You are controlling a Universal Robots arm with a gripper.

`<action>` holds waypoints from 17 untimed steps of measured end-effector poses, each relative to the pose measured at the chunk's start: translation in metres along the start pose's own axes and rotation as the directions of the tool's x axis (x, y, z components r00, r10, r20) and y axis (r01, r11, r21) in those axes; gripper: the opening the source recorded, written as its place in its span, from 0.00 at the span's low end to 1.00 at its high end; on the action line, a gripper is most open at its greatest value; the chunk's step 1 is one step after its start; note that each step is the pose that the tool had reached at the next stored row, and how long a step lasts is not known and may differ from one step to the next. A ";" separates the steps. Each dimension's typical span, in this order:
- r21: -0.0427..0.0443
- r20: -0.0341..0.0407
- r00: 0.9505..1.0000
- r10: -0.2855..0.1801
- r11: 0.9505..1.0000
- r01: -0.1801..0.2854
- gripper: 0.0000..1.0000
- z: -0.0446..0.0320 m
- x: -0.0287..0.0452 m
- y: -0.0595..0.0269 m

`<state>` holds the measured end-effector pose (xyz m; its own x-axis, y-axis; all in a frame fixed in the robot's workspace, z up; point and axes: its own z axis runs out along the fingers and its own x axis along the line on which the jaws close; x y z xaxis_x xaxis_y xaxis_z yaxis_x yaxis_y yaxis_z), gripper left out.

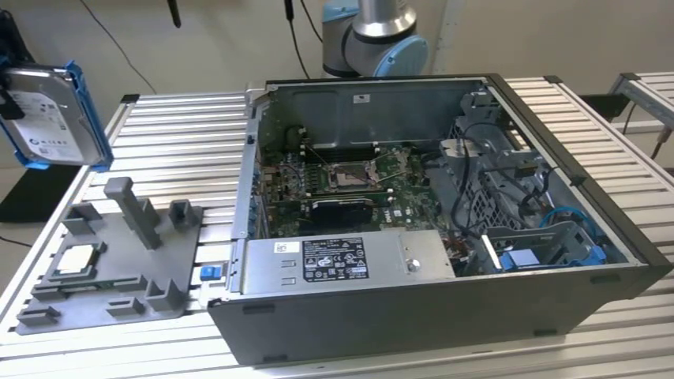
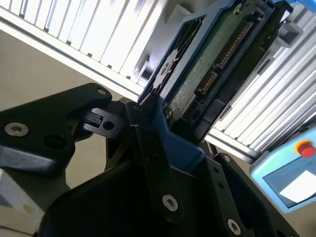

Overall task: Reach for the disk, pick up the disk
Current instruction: 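Pick up the disk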

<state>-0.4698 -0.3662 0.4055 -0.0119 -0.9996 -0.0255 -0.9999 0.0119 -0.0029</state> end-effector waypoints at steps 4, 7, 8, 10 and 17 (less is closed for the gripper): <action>0.000 0.000 1.000 0.000 1.000 0.000 0.00 -0.0096 -0.0002 0.0000; 0.000 0.000 1.000 0.000 1.000 0.000 0.00 -0.0165 -0.0004 0.0000; 0.000 0.000 1.000 0.000 1.000 0.000 0.00 -0.0190 -0.0005 0.0000; 0.000 0.000 1.000 0.000 1.000 0.000 0.00 -0.0240 -0.0005 -0.0001; 0.013 0.007 1.000 -0.001 1.000 0.001 0.00 -0.0323 -0.0009 0.0000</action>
<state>-0.4699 -0.3662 0.4379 -0.0112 -0.9994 -0.0329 -0.9998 0.0117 -0.0159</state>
